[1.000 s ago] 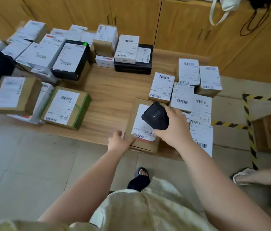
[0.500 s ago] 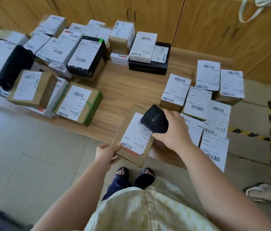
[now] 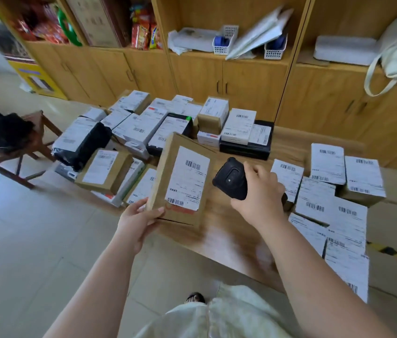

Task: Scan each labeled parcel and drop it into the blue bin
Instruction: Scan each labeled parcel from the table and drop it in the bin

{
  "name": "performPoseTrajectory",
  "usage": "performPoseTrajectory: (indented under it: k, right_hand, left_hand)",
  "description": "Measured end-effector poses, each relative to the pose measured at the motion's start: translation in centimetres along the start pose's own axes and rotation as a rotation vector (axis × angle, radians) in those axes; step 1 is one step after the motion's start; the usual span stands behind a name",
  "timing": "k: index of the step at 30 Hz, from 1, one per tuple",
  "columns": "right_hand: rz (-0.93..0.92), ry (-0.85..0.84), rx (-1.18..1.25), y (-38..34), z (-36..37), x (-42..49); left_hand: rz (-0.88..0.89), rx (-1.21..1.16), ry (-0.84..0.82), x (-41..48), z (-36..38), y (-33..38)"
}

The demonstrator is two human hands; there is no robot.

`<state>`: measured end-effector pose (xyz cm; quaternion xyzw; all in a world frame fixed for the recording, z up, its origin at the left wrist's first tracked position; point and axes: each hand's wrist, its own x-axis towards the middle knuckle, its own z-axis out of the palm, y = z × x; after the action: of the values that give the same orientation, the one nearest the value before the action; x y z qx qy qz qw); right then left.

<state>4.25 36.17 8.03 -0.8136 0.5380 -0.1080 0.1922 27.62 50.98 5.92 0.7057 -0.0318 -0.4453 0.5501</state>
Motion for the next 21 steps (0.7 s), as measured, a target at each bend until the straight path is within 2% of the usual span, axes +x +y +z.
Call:
performPoseTrajectory:
  k: [4, 9, 16, 21]
  right_hand:
    - [-0.021, 0.009, -0.092, -1.5, -0.5, 0.4]
    - [-0.019, -0.030, -0.107, -1.9, -0.1, 0.5]
    - [0.008, -0.075, -0.107, -1.9, 0.0, 0.2]
    - [0.102, -0.064, -0.131, -1.4, -0.5, -0.2]
  left_hand:
    - [0.173, 0.033, 0.152, -0.4, 0.3, 1.4]
    - [0.250, 0.083, 0.156, -0.8, 0.3, 2.1]
    - [0.230, 0.138, 0.155, 0.3, 0.4, 2.3]
    - [0.201, 0.154, 0.076, 2.1, 1.7, 2.7]
